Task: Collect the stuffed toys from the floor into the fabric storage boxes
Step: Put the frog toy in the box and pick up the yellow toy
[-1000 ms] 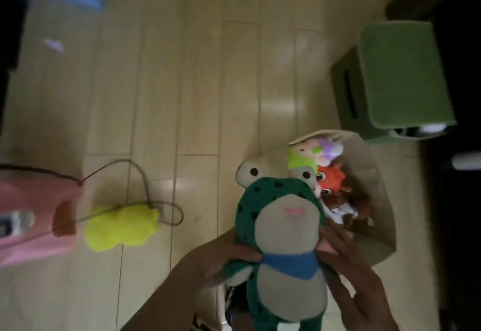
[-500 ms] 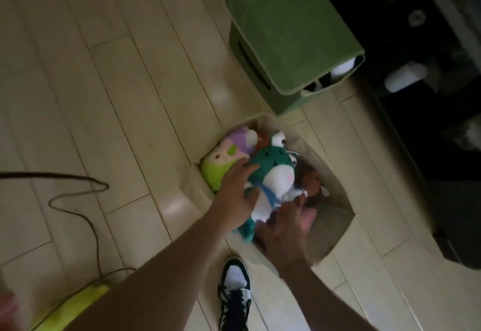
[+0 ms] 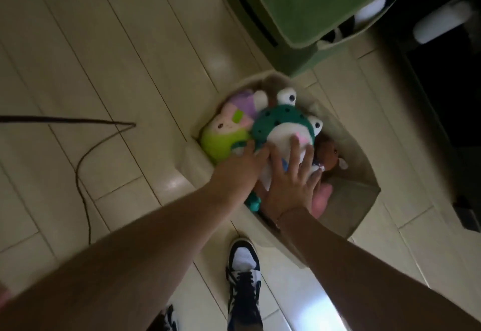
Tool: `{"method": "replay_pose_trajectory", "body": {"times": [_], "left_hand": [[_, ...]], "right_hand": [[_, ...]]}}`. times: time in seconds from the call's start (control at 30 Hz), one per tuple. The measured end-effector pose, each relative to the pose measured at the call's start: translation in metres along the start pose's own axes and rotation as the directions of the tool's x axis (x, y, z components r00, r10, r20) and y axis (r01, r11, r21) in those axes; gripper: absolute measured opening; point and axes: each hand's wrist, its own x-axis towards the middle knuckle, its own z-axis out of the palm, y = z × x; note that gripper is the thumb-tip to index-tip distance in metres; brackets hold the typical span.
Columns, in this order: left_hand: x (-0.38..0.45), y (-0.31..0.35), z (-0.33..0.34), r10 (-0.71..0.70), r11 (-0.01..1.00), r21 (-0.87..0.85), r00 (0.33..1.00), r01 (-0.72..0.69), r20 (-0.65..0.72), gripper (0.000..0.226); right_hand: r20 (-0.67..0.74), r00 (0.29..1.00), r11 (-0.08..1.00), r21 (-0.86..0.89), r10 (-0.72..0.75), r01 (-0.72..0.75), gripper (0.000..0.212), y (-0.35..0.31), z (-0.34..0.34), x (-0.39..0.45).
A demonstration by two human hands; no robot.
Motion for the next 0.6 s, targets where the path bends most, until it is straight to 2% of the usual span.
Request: {"method": "replay_pose_trajectory", "body": {"times": [0.07,0.13,0.27,0.33,0.4,0.5,0.53,0.6], "left_hand": [[0.018,-0.006,0.009,0.061,0.995,-0.085,0.997,-0.056,0.051,0.059],[0.025,-0.021,0.024,0.067,0.994,-0.092,0.991,-0.056,0.118,0.071],[0.024,-0.014,0.031,-0.041,0.998,-0.047,0.993,0.046,0.108,0.066],[0.016,-0.005,0.023,-0.11,0.99,-0.078,0.986,0.12,0.127,0.068],[-0.004,-0.003,0.018,-0.098,0.987,-0.123,0.995,0.1,0.017,0.072],[-0.058,-0.015,0.017,0.012,0.964,-0.258,0.977,-0.068,-0.212,0.059],[-0.08,-0.024,0.02,0.024,0.954,-0.285,0.968,-0.098,-0.25,0.056],[-0.127,-0.044,0.032,-0.031,0.939,-0.336,0.956,-0.072,-0.291,0.051]], "right_hand": [[-0.01,0.999,0.999,-0.003,0.033,-0.033,0.083,0.002,0.01,0.003],[0.052,0.999,0.999,-0.03,0.01,-0.009,0.088,0.0,0.02,0.009],[0.28,0.96,0.997,-0.082,0.021,0.002,0.099,-0.006,0.031,0.033],[0.347,0.937,0.991,-0.136,0.035,0.014,0.097,-0.008,0.024,0.036],[0.357,0.933,0.986,-0.163,0.035,0.026,0.094,-0.008,0.008,0.031],[0.334,0.942,0.986,-0.163,0.033,0.023,0.099,-0.016,-0.016,0.022],[0.298,0.954,0.989,-0.149,0.024,0.022,0.102,-0.021,-0.023,0.018],[0.139,0.99,0.997,-0.068,-0.037,0.046,0.099,-0.035,-0.035,0.005]]}}
